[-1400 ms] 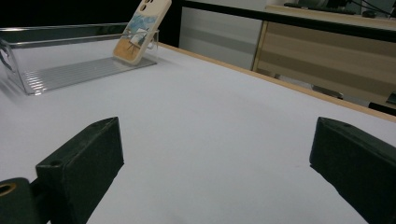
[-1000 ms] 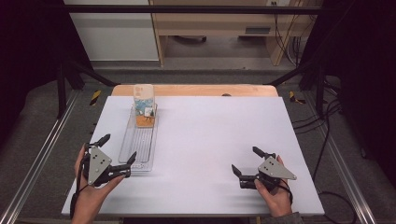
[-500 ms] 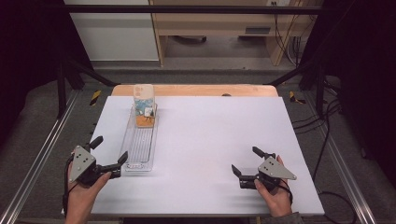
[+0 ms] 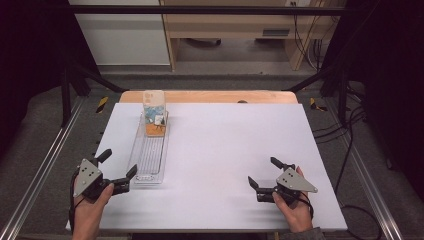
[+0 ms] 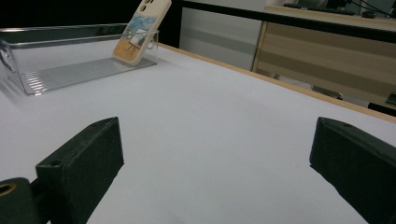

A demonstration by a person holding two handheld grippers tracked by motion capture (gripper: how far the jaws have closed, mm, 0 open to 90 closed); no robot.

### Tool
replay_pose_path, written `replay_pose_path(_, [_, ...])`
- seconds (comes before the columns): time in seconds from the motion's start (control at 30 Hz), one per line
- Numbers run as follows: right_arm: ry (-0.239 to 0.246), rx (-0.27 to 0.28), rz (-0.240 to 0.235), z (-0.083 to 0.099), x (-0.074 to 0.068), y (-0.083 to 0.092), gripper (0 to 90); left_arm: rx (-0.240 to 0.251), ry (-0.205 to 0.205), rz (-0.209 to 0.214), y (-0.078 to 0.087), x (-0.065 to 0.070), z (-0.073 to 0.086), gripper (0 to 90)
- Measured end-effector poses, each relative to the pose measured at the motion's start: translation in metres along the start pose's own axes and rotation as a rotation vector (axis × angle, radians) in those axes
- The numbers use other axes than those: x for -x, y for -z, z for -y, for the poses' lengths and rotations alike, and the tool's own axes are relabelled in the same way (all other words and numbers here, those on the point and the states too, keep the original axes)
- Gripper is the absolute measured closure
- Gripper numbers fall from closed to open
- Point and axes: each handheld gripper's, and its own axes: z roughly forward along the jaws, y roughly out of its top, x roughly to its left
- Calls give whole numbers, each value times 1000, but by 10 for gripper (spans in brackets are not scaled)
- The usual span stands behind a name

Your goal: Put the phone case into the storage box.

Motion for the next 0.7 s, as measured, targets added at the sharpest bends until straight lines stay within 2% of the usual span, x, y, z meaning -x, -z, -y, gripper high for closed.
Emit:
replay_pose_path(0.27, [2, 0, -1, 0, 0, 0, 29, 4, 23, 18, -1, -2, 9, 21])
replay_pose_path(0.7, [2, -1, 1, 0, 1, 0, 28, -3, 37, 37, -4, 2, 20, 21])
